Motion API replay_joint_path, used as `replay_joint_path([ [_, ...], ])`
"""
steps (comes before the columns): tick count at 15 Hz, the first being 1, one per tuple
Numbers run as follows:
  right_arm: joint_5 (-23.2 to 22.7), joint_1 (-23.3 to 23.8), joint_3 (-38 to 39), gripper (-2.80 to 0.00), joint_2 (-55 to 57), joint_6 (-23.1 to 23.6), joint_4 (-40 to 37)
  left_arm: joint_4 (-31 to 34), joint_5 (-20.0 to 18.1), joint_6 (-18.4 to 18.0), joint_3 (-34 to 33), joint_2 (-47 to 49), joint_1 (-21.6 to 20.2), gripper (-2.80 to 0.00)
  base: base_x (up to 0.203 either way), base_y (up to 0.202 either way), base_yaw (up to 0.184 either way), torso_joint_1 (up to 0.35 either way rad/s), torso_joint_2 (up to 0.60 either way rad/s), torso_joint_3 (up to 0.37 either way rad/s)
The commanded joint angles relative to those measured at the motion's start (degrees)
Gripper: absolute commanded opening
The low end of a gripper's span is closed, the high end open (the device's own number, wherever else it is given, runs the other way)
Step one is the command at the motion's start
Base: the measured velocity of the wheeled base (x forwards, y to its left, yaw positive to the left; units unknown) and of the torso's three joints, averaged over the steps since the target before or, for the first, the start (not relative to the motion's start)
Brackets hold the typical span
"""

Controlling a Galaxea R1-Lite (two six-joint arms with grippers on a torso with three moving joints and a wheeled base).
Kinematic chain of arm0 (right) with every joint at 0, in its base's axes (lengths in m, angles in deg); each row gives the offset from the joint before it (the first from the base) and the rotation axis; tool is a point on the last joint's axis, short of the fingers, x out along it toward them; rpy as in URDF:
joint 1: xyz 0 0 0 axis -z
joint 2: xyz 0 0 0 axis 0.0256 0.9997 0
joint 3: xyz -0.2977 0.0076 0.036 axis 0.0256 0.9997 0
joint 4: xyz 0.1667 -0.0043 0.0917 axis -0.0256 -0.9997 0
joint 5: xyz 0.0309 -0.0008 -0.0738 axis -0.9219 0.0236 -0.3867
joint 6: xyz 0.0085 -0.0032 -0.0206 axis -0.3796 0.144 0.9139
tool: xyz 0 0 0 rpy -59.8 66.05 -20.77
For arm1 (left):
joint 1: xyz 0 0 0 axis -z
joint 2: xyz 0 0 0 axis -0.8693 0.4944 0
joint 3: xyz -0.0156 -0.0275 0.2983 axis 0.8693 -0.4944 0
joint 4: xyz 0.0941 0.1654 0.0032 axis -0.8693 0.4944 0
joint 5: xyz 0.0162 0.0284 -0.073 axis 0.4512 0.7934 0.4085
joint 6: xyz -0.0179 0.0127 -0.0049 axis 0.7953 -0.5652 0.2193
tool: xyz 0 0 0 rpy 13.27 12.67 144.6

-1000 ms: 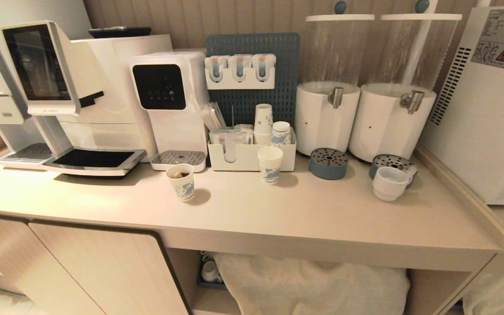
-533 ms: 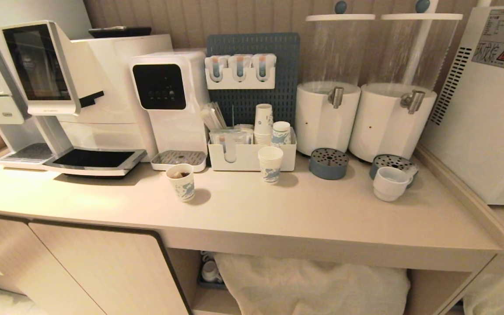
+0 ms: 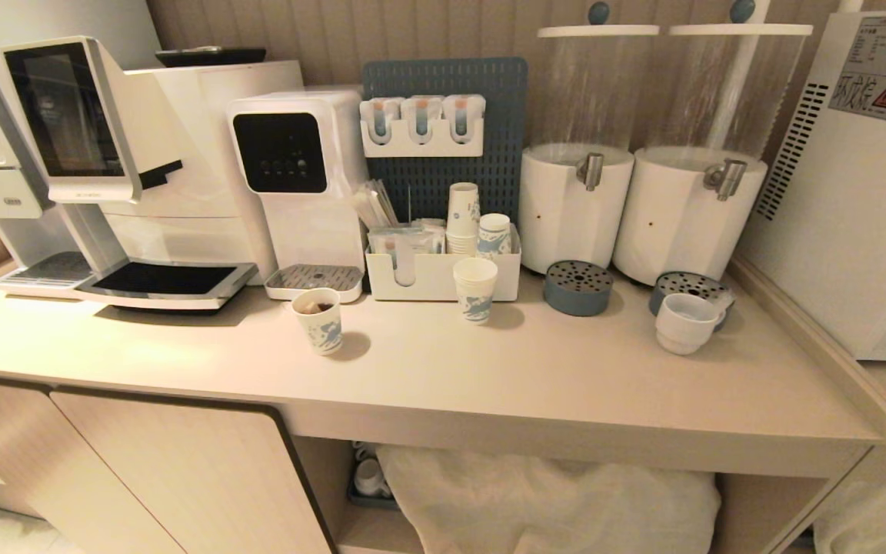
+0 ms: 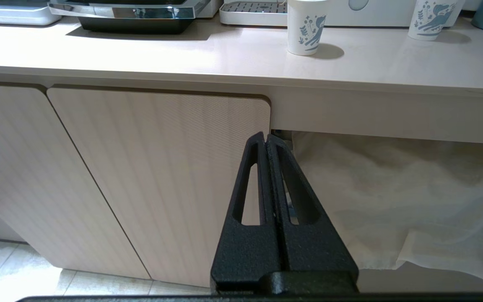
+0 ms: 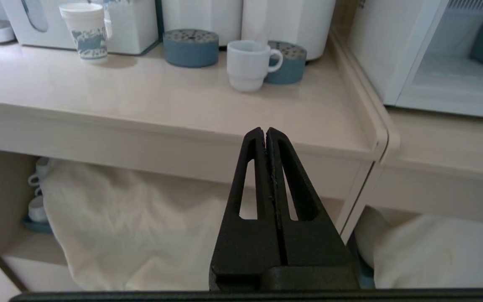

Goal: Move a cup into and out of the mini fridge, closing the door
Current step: Close the freezer door

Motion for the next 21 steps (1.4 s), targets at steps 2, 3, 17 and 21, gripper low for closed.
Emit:
replay_joint_path([
  [2, -0.08, 0.00, 0.24, -2.80, -0.09, -0.26, -0.12, -0.01, 0.02, 0.02, -0.01, 0.02, -0.04, -2.80, 0.000, 0.000, 0.000, 0.000, 0.00, 0.000],
  [3, -0.08, 0.00, 0.24, -2.80, -0.01, -0.34, -0.29, -0.01, 0.02, 0.02, -0.01, 0.02, -0.04, -2.80, 0.000, 0.000, 0.000, 0.000, 0.00, 0.000],
  [17, 0.27, 0.00, 0.68, -2.80, -0.09, -3.95, -1.17, -0.01, -0.06, 0.02, -0.01, 0.06, -0.04, -2.80, -0.131, 0.000, -0.001, 0.002, 0.00, 0.002],
  [21, 0.27, 0.00, 0.68, -2.80, -0.09, -3.87, -1.17, -0.01, -0.06, -0.06, -0.01, 0.06, -0.04, -2.80, -0.030, 0.000, -0.001, 0.001, 0.00, 0.002],
])
